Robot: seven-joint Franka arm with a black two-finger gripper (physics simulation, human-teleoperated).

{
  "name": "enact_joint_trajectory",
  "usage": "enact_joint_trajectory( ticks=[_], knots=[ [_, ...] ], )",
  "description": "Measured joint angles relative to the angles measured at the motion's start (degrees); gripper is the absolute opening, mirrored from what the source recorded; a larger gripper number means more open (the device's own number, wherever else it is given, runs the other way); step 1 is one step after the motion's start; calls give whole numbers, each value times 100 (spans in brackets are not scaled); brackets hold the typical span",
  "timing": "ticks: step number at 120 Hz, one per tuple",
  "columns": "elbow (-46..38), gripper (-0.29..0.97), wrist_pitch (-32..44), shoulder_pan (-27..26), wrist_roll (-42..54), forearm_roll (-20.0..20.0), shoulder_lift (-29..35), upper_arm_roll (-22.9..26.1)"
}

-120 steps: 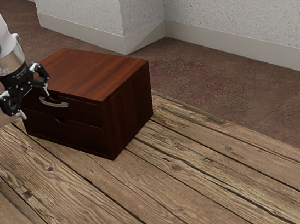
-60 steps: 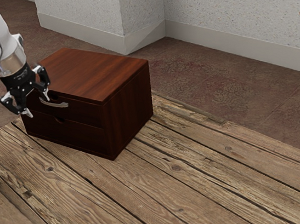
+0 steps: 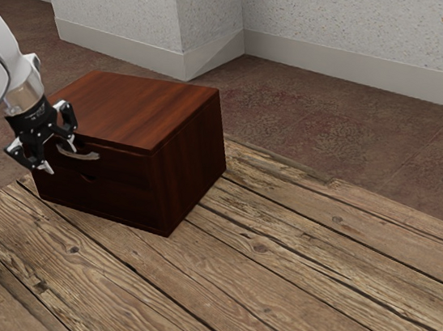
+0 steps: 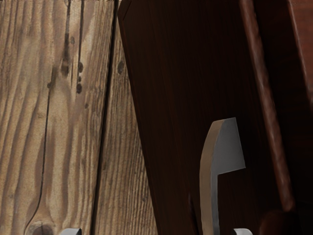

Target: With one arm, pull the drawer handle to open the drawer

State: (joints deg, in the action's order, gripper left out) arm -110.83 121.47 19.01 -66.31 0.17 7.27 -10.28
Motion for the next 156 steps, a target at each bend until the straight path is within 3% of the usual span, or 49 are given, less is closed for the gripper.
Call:
enact_joint_trajectory(
  ticks=[45,156],
  knots=[
    [-243,36,108,-2,51,-59,60,3],
    [-1496,35,216,218,23,-13,1233,-3]
  ],
)
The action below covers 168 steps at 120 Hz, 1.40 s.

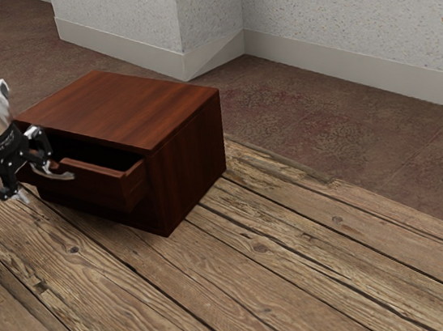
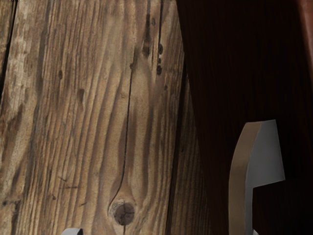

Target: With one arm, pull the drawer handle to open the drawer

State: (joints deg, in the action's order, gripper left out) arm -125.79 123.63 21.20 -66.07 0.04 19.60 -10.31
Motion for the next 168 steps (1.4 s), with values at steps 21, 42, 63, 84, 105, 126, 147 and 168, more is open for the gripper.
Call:
enact_joint_trajectory(
  ticks=[21,42,63,84,105,126,147,168],
  knots=[
    [-152,35,10,54,-10,11,145,0],
    [-280,35,15,109,-25,8,286,2],
    [-439,35,16,158,-47,17,469,1],
    [-662,35,13,246,-68,52,709,0],
    [-888,35,8,317,-104,60,966,1],
    [-1083,35,12,346,-137,1,1207,4],
    [-1283,35,15,372,-161,17,1437,3],
    [-1371,35,17,395,-177,27,1553,3]
  ],
)
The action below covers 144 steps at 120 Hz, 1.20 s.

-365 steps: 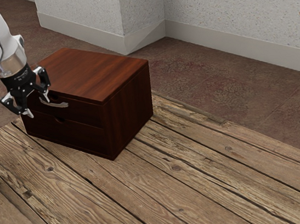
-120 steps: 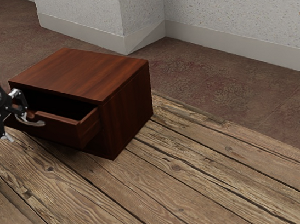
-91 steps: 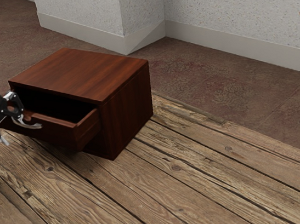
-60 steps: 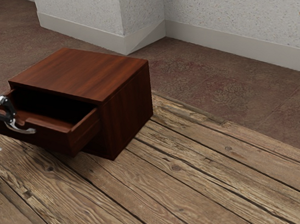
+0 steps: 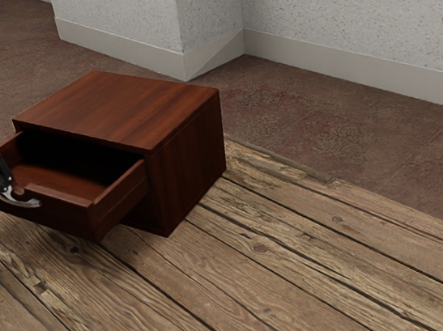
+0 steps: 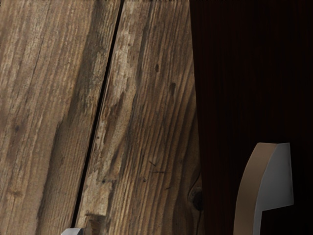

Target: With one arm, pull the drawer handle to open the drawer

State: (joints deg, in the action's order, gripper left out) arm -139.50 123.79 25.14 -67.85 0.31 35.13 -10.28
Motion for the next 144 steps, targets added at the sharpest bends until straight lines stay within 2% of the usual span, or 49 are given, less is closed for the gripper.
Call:
enact_joint_trajectory(
  ticks=[64,144],
  knots=[
    [-288,35,59,90,-22,-18,337,29],
    [-228,34,67,47,-7,-14,774,130]
  ],
)
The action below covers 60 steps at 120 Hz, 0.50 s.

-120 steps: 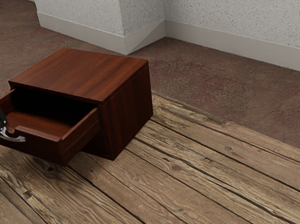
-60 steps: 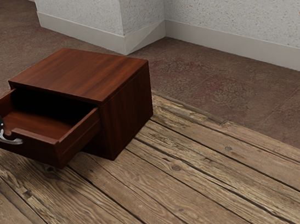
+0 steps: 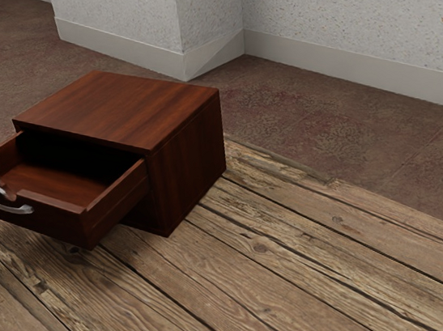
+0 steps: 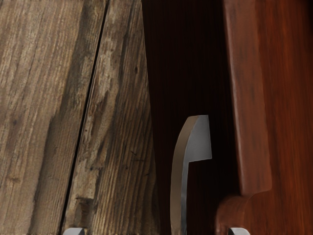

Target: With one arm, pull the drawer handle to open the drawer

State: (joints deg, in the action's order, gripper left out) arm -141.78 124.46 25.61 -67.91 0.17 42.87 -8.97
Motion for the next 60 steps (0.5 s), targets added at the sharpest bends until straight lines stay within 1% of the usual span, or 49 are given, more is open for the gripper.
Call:
enact_joint_trajectory(
  ticks=[5,10,17,25,36,42,49,55,60],
  knots=[
    [102,36,-49,-79,0,0,27,8],
    [373,40,-182,-207,1,-1,18,12],
    [1180,47,-603,-414,-3,-3,-68,49],
    [2168,53,-1220,-843,-38,-5,-295,75],
    [4100,58,-2253,-1892,-158,3,-1287,58],
    [4825,60,-2740,-2479,-238,14,-1706,60],
    [5116,62,-3179,-3152,-314,23,-1909,43],
    [5172,63,-3380,-3556,-371,185,-2095,73],
    [5136,64,-3467,-3769,-415,305,-2179,88]
  ],
)
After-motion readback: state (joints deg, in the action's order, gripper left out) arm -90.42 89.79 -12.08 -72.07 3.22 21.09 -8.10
